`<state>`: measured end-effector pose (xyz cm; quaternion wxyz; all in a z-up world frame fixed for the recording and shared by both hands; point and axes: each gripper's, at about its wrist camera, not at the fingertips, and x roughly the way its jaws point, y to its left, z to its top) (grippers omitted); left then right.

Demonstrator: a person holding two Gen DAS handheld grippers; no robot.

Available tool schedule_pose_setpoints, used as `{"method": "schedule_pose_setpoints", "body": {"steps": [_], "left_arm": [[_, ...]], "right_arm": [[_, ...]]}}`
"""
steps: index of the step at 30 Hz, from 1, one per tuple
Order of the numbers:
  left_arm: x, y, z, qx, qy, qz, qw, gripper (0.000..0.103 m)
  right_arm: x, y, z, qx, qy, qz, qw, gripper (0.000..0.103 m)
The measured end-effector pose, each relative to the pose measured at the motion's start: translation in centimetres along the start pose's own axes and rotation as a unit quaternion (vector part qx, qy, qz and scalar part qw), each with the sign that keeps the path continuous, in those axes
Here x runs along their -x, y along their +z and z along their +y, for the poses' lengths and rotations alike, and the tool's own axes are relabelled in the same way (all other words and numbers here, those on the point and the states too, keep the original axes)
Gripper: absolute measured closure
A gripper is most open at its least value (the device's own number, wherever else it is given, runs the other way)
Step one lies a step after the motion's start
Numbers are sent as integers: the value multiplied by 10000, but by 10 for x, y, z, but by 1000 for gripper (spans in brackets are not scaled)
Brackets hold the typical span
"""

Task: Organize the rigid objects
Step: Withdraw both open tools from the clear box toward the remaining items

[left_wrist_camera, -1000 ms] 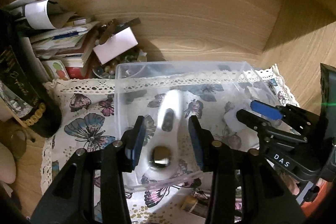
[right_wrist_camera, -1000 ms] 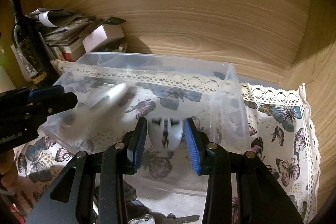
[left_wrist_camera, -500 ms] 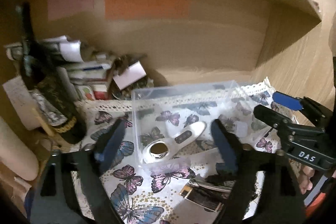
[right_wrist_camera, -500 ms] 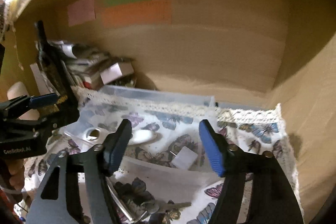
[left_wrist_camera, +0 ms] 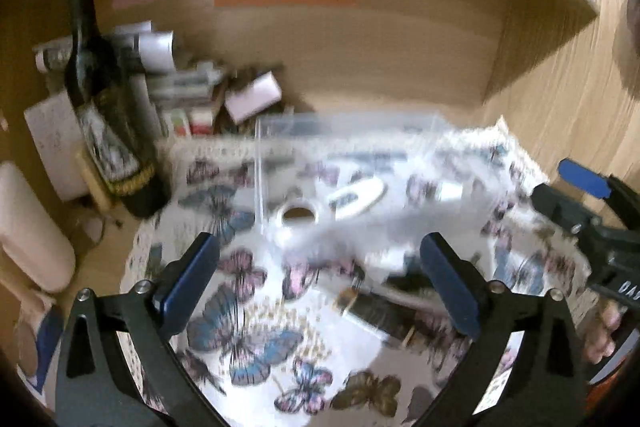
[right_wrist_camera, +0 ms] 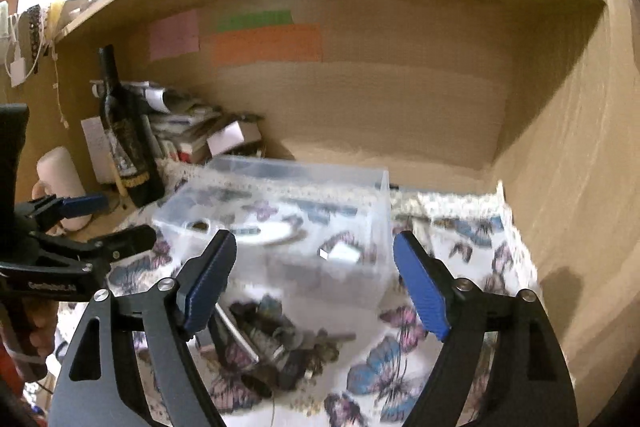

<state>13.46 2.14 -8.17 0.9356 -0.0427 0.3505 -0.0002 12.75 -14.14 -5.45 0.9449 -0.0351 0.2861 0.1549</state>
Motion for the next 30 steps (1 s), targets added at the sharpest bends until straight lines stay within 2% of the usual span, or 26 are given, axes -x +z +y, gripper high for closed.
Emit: {"method": "schedule_pose_setpoints", "body": {"steps": [4, 9, 17, 22, 24, 26, 30], "left_arm": [[-19, -24, 7, 36, 78, 501, 9987, 1], [-35, -44, 10, 132, 43, 916, 9957, 1], [-53, -43, -1, 375, -236, 1176, 9921, 1], [-63, -40, -21, 98, -285, 1144, 9930, 2], [-68, -41, -27, -30, -294, 1181, 9926, 5], [-72, -45, -31, -219, -260, 1246, 9916, 19], [-72, -53, -23, -258, -235, 1323, 9906, 22]], "right_arm": [[-4, -20, 0, -39, -29, 226, 9997, 24], [-10, -43, 6, -49, 120, 557, 9984, 24], [-29, -61, 18, -20, 368, 1001, 9943, 41], [-36, -69, 20, -53, 469, 1217, 9914, 50], [-38, -72, 20, -94, 508, 1310, 9900, 55], [-39, -75, 21, -103, 511, 1381, 9890, 58], [-41, -80, 23, -66, 527, 1484, 9875, 65]]}}
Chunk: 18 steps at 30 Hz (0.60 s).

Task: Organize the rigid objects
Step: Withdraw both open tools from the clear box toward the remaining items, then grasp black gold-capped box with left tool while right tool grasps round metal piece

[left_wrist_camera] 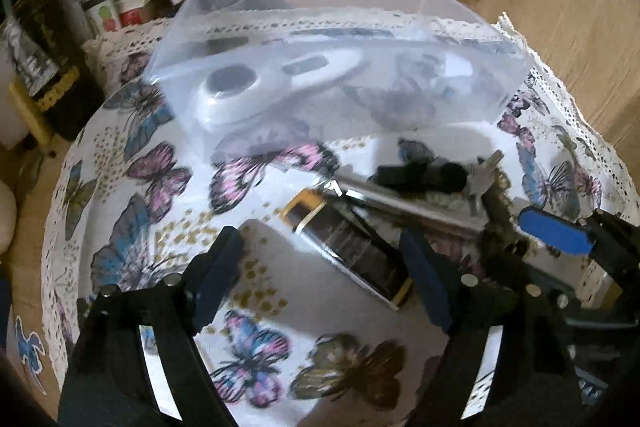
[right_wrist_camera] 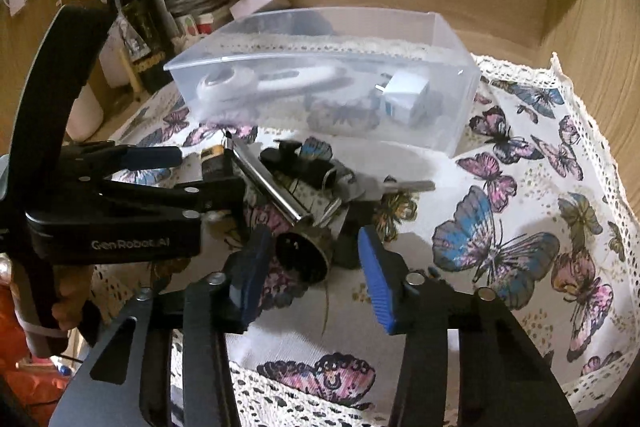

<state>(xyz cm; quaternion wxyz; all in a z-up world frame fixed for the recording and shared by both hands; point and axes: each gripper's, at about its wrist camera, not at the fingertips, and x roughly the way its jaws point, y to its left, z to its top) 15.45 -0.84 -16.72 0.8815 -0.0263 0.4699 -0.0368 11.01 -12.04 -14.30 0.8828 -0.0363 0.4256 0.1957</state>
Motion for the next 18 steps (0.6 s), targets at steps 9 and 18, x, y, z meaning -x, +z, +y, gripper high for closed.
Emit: {"method": "schedule_pose_setpoints", "body": {"steps": [9, 18], "left_arm": [[15, -21, 37, 183, 224, -49, 9996, 27], [5, -10, 14, -241, 100, -175, 9995, 56]], "right_arm": [[-5, 2, 4, 42, 116, 52, 9999, 76], [-9, 4, 8, 64, 100, 74, 9999, 76]]}}
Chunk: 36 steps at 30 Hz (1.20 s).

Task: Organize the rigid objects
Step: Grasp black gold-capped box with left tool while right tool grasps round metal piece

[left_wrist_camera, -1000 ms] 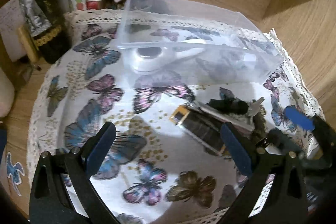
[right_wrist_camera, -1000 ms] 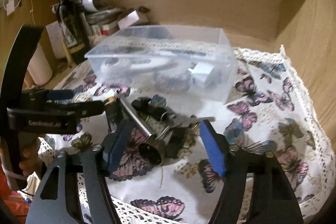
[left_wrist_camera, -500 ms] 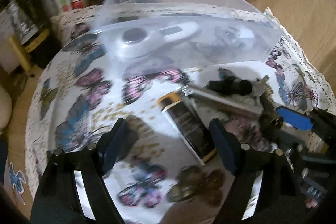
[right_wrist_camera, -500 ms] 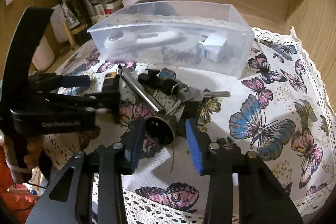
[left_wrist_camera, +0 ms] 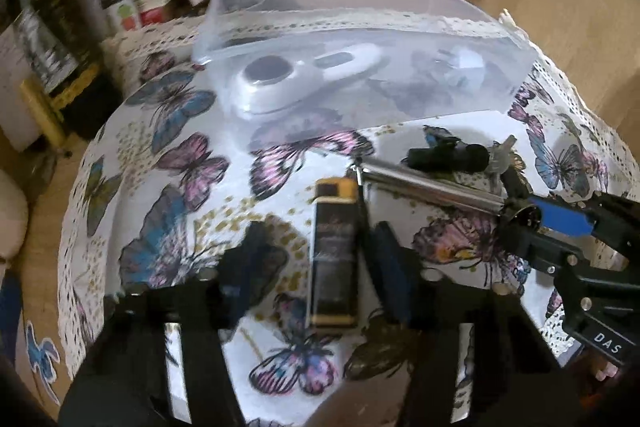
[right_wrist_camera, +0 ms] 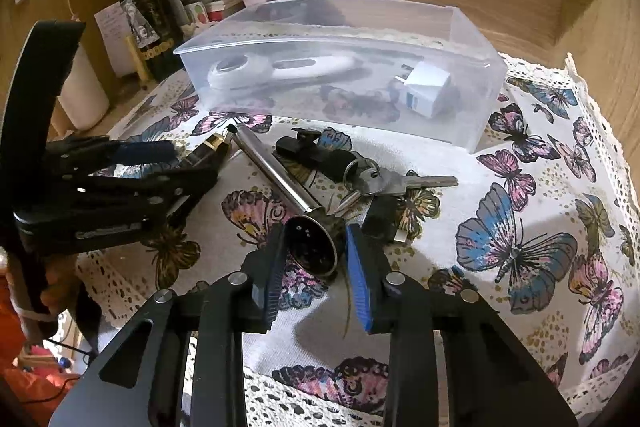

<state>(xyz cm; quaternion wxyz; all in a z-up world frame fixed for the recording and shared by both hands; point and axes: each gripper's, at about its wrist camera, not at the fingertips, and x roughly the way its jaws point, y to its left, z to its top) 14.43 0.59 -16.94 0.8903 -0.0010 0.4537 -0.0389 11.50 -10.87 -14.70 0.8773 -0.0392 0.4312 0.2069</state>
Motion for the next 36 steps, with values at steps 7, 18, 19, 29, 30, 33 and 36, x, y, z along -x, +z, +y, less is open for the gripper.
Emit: {"method": "schedule_pose_setpoints", "body": {"steps": [7, 18, 19, 29, 30, 33, 36], "left_arm": [[6, -4, 9, 119, -108, -13, 9999, 80], [26, -16, 36, 504, -15, -203, 9985, 83], [28, -16, 36, 515, -21, -230, 9984, 83], [46, -11, 31, 456, -102, -497, 9977, 98], [48, -11, 30, 444, -107, -527, 9976, 98], [51, -10, 29, 394, -84, -594, 9974, 98], [47, -11, 31, 389, -126, -454, 9981, 97]], "right_arm": [[-7, 4, -2, -70, 10, 46, 10000, 77], [7, -2, -14, -102, -53, -96, 9999, 93], [9, -2, -14, -90, -59, -98, 9999, 93], [10, -2, -12, -144, 20, 32, 9999, 81], [10, -2, -12, -174, 52, 47, 9998, 66], [8, 0, -8, -201, 86, -19, 9998, 50], [0, 4, -1, -134, 51, 46, 9999, 50]]}}
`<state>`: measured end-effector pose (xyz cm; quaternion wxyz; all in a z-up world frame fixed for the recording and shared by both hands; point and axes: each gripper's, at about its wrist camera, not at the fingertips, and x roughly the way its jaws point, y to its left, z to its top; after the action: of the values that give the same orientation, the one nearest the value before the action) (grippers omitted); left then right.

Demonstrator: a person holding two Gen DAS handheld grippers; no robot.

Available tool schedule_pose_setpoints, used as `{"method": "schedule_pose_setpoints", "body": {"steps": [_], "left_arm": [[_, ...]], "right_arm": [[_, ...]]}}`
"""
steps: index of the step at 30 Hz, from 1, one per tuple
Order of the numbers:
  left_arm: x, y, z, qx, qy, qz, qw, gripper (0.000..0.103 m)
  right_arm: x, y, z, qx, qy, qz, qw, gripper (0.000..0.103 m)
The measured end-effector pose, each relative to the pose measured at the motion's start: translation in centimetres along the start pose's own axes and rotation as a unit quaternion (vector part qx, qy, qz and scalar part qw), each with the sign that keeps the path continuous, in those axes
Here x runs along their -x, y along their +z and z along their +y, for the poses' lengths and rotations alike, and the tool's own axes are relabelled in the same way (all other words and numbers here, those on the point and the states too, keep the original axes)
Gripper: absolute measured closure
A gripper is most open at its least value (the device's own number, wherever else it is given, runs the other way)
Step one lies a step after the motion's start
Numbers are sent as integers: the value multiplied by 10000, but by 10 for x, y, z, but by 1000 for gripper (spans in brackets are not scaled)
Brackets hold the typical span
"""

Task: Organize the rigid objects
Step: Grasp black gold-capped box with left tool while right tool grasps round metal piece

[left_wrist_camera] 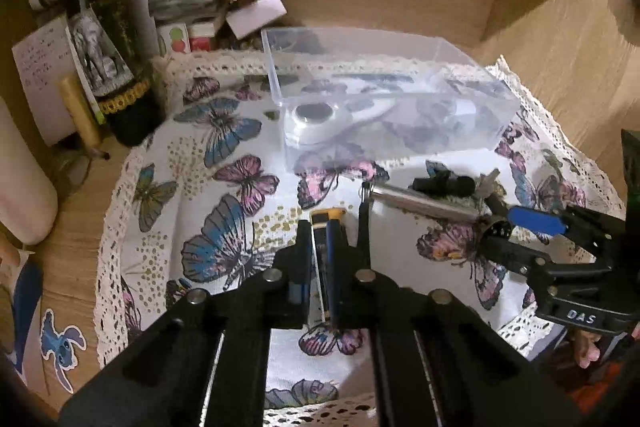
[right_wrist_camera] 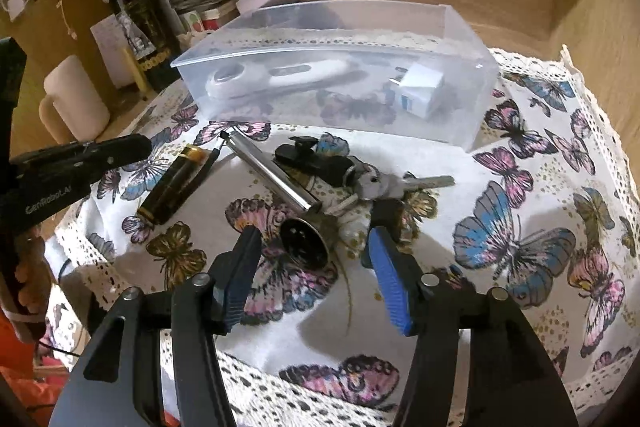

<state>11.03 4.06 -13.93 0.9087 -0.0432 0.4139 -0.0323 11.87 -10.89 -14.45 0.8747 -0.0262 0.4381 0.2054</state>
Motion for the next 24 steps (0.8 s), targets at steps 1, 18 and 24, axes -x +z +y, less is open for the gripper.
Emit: {"method": "schedule_pose_setpoints", "body": {"steps": [1, 18, 24], "left_arm": [[-2, -1, 2, 43, -44, 69, 10000, 97], [-34, -5, -4, 59, -159, 497, 9986, 70], [-37, -3, 1, 59, -37, 418, 9991, 80]], "right_arm": [[-3, 1, 2, 29, -16, 41, 10000, 51], [-1, 3, 9, 186, -100, -69, 9998, 72], [15, 7, 7, 174, -108, -310, 9993, 72]]}}
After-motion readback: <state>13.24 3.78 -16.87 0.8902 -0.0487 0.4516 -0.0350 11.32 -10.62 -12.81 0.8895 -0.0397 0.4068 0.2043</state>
